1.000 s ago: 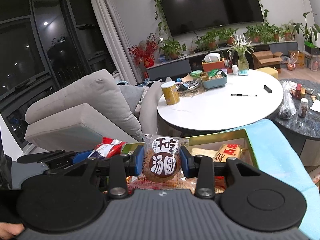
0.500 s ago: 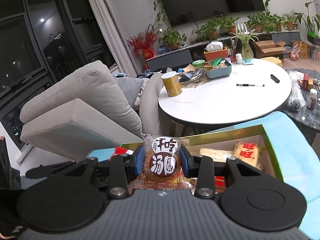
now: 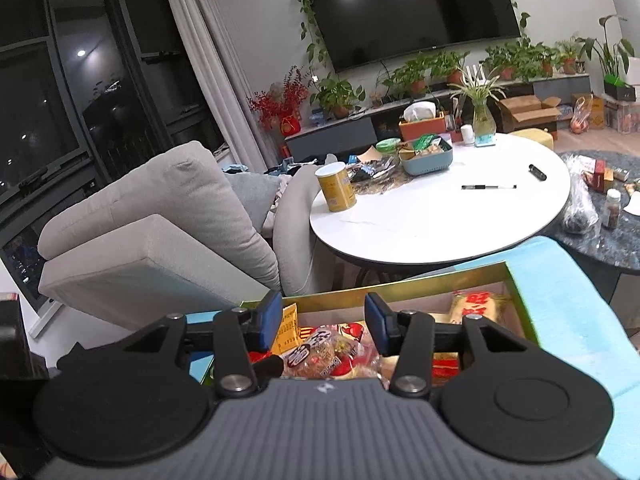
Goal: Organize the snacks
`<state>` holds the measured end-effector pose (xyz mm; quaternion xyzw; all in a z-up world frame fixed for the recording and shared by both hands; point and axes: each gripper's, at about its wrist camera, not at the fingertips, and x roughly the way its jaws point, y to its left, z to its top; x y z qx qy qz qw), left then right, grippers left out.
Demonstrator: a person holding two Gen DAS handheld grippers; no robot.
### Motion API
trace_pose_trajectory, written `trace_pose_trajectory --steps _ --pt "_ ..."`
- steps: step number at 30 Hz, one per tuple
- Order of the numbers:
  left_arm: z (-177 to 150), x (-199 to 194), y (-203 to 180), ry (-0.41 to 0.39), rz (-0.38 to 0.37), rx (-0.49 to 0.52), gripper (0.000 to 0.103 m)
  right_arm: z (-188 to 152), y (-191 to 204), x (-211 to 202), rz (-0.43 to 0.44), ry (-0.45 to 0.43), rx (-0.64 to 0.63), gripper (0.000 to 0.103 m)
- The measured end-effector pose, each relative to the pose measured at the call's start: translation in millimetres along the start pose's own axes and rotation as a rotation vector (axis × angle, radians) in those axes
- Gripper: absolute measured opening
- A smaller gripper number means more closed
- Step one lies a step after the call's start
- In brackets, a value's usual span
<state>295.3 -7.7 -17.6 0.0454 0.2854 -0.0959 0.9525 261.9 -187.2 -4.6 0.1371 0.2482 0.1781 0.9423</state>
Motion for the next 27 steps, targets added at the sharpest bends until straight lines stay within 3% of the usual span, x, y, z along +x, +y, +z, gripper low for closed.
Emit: trace_pose_trajectory --steps 8,13,17,27 --pt "0.0 -45.2 -10.3 -0.066 0.02 0.014 0.083 -2.3 8.6 -38.6 0.007 -0.032 -0.01 0.079" --pt "-2.8 -80.2 -21.3 -0.11 0.033 0.026 0.087 -6.1 14.5 -72.6 0.035 -0.064 -0.007 0.079" --pt "-9.4 -113.0 -29.5 -0.139 0.045 0.011 0.099 -12.8 22.8 -97.8 0.009 -0.081 -0.025 0.079" --pt "-49.3 -186.4 -50.5 -0.19 0.054 -0.021 0.103 -38.1 23.5 -157.1 -0.012 -0.13 -0.062 0.079"
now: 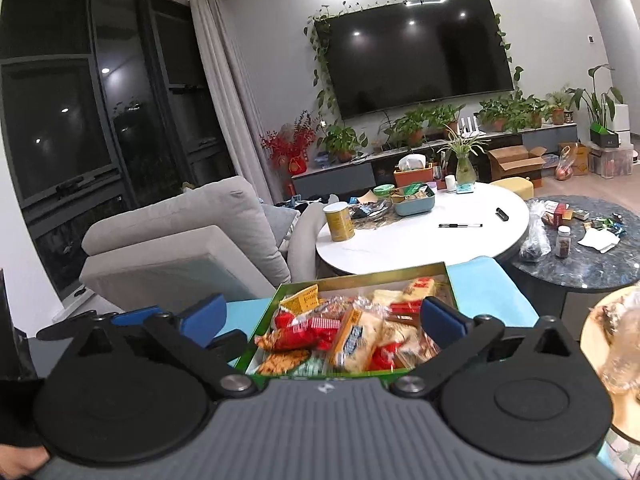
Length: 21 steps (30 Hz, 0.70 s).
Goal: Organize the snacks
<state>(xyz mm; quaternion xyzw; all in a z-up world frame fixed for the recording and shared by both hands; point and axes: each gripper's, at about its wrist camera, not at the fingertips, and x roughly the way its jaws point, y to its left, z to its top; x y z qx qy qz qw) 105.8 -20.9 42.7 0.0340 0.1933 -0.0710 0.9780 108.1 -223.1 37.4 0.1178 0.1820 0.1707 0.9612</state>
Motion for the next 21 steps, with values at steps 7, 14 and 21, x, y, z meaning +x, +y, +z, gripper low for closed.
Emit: trace_pose_trajectory --steps 7,14,21 --pt "-24.7 -21.6 -2.3 0.027 0.001 -0.036 0.103 -19.2 5.4 -30.6 -0.024 -0.053 -0.02 0.079" --pt "-38.8 -33.9 -16.1 0.034 0.087 0.055 0.103 -40.4 6.1 -41.1 -0.058 -0.034 -0.012 0.079" --pt "-49.5 -39.0 -11.9 0.05 0.083 0.05 0.103 -55.9 3.0 -38.4 -0.121 0.006 0.011 0.079"
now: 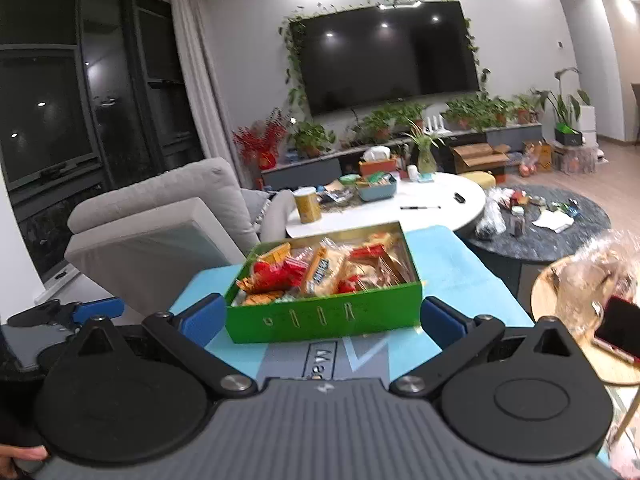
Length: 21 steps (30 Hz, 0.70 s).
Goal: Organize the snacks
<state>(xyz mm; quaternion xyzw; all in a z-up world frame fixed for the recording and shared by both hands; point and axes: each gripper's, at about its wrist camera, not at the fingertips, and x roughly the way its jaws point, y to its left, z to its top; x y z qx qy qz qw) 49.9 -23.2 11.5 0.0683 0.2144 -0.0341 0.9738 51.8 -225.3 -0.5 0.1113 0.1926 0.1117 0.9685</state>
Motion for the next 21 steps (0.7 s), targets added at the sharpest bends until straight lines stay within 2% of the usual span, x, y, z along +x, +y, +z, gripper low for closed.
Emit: trace_pose_trajectory --steps 4,11,21 --pt "-5.0 3.0 4.3 0.022 0.023 -0.011 0.103 -4.8 2.1 0.7 -0.011 0.004 -0.004 0.079" --pt "-9.2 6.3 9.3 0.035 0.006 -0.05 0.103 -12.7 5.0 2.3 -0.015 0.015 -0.02 0.079" --pt "-12.8 10.1 8.7 0.045 0.014 -0.043 0.103 -17.6 6.5 5.7 -0.023 0.038 -0.02 0.079"
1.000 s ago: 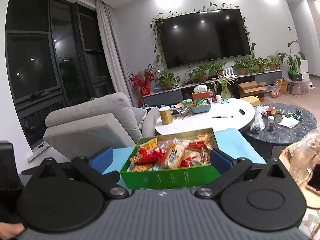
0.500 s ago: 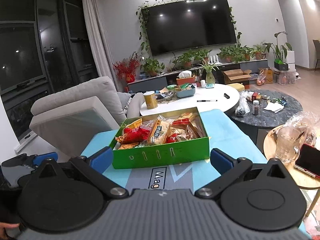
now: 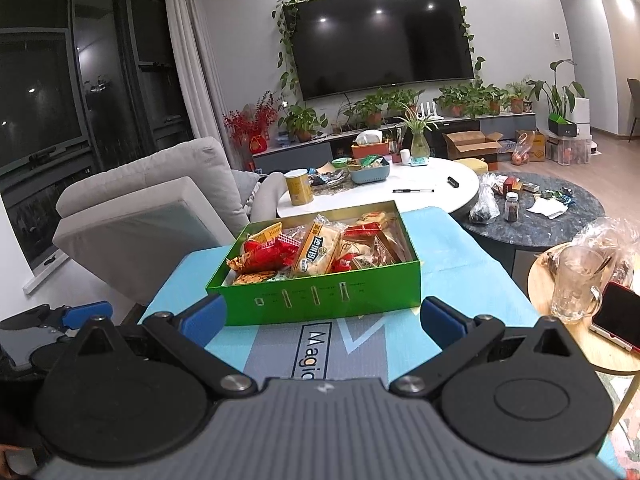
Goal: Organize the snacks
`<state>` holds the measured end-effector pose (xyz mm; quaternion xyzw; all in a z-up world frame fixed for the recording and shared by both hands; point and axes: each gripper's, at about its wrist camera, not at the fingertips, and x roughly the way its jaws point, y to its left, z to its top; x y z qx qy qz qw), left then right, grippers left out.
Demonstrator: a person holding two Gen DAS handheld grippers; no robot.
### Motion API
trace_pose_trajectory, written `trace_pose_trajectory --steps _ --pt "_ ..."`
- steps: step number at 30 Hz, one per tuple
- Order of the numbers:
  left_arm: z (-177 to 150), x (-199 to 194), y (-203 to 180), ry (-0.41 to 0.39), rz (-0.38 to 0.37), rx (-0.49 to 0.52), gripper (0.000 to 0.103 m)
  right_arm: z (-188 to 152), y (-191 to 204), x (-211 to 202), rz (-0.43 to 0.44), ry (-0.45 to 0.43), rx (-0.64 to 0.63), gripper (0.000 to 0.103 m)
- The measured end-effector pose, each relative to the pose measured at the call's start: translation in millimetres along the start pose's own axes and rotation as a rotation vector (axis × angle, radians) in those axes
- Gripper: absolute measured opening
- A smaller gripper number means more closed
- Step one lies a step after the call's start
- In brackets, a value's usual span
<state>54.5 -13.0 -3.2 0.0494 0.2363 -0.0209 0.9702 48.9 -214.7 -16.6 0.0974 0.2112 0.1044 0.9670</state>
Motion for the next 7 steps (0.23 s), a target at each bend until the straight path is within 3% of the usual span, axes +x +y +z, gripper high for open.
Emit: trace_pose_trajectory --steps 7 --pt "0.0 3.5 0.0 0.02 0.002 -0.011 0.103 -1.5 1.8 1.3 0.005 0.005 -0.006 0.079"
